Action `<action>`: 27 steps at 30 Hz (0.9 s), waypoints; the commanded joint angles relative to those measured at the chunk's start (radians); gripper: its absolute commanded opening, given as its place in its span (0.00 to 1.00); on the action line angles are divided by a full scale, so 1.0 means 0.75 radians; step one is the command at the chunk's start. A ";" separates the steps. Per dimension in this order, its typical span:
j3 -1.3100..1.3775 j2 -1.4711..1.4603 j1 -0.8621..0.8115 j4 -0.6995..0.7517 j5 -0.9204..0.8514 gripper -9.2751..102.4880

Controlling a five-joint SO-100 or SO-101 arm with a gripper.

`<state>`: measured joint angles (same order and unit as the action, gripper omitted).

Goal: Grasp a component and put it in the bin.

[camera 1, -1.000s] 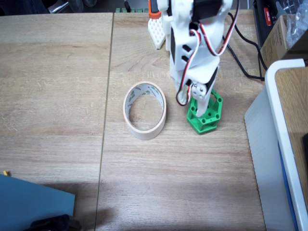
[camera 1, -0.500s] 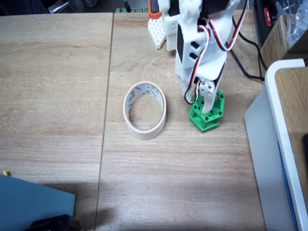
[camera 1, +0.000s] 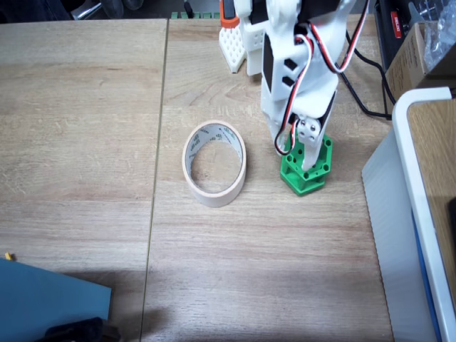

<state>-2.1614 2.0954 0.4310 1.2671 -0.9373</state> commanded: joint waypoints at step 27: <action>-0.160 -0.043 -0.002 -0.020 0.002 0.24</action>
<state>-2.2872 2.0617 0.4310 1.2594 -0.9373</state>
